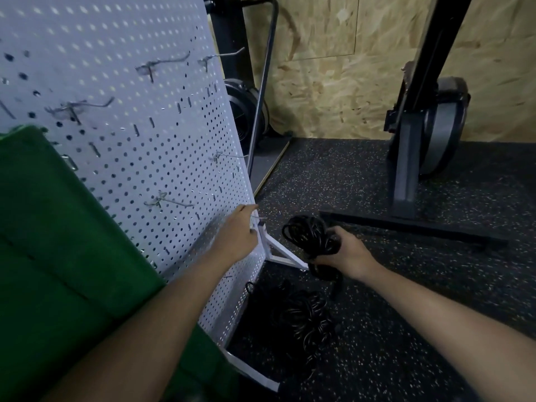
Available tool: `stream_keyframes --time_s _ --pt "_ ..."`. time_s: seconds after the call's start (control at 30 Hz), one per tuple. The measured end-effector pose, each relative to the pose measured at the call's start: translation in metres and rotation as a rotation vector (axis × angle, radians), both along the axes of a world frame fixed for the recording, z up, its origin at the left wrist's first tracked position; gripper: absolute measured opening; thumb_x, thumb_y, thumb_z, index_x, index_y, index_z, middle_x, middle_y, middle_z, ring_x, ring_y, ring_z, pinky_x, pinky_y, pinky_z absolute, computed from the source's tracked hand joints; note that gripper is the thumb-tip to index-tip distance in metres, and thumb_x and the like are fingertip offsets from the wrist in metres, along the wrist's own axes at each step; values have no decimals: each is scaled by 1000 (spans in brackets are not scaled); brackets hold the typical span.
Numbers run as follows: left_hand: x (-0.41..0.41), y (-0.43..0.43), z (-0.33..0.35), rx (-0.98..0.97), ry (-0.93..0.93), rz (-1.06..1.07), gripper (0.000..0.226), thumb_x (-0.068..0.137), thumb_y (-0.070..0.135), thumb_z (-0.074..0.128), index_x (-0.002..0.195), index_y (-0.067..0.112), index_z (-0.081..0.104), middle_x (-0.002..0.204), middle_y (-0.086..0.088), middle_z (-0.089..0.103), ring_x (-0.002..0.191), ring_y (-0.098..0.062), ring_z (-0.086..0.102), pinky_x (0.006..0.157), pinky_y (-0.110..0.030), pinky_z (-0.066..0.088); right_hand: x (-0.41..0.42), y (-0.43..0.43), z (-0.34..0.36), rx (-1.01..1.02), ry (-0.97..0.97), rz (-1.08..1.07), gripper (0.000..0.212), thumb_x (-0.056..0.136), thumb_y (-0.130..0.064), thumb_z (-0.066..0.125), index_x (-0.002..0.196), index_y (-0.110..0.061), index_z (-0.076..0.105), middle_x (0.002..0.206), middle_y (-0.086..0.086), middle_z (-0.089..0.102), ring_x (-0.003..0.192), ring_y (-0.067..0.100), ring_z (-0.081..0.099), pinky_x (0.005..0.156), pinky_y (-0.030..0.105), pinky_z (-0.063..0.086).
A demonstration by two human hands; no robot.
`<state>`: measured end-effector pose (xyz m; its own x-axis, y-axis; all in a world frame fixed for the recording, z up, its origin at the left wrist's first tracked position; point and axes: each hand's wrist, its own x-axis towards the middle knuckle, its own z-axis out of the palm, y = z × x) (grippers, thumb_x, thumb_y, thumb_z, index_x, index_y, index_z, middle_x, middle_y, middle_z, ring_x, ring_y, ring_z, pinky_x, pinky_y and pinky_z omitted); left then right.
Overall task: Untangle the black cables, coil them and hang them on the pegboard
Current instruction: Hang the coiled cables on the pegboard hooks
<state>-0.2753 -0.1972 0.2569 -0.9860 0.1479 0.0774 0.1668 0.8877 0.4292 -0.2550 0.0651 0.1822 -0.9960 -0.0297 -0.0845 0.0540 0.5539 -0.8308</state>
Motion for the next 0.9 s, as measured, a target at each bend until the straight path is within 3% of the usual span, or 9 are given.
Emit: stream_keyframes --time_s 0.07,0.13,0.3,0.37,0.5,0.63,0.77,0.83,0.9 --pt "-15 -7 -13 23 -63 50 75 96 -5 57 163 17 30 166 -7 32 149 -32 37 122 -44 34 -15 -17 -5 -52 28 -30 69 67 -36 97 121 -26 55 115 -4 68 109 19 65 92 36 53" --pt "-28 -11 -25 35 -108 63 83 92 -10 54 165 18 24 170 -8 26 154 -31 28 122 -51 35 -29 -34 -11 -136 59 -51 67 70 -34 96 122 -26 54 114 -6 68 109 18 65 91 33 52" --pt "-45 -9 -39 21 -197 37 87 93 -10 49 167 18 12 174 -4 13 160 -25 10 130 -44 18 -58 -70 -21 -274 81 -85 75 71 -32 96 131 -22 53 119 -5 65 109 15 63 95 34 52" --pt "-52 -10 -45 27 -242 43 86 92 -9 48 167 19 15 173 -4 16 159 -27 14 128 -46 23 -70 -81 -30 -303 84 -79 77 67 -34 98 130 -25 53 122 -2 68 112 17 66 100 38 54" --pt "-56 -9 -52 108 -222 106 77 90 -6 50 159 21 31 151 -13 50 140 -39 47 115 -54 42 -83 -95 -48 -326 84 -23 78 64 -40 98 128 -28 54 120 -5 71 112 14 68 102 43 56" --pt "-57 -7 -52 250 -165 207 98 92 -3 58 166 32 3 164 -12 37 138 -39 51 108 -49 48 -88 -106 -54 -323 79 11 81 68 -38 96 137 -22 57 125 -3 71 114 15 67 105 41 54" --pt "-58 -9 -49 357 -147 267 87 95 2 61 166 25 15 163 -5 38 125 -17 60 104 -28 53 -95 -116 -57 -335 69 31 84 68 -37 96 141 -22 56 127 -4 71 116 15 66 107 39 52" --pt "-58 -9 -48 429 -143 293 81 97 5 61 164 28 23 165 -2 38 138 -19 52 115 -35 44 -99 -117 -59 -344 55 40 81 70 -33 95 140 -21 56 124 -4 71 115 14 66 105 37 52" --pt "-58 -9 -48 447 -149 286 78 97 5 61 163 29 27 164 2 40 136 -16 51 109 -26 44 -103 -117 -60 -346 18 66 73 72 -28 95 135 -21 58 122 -5 71 114 15 66 105 38 53"
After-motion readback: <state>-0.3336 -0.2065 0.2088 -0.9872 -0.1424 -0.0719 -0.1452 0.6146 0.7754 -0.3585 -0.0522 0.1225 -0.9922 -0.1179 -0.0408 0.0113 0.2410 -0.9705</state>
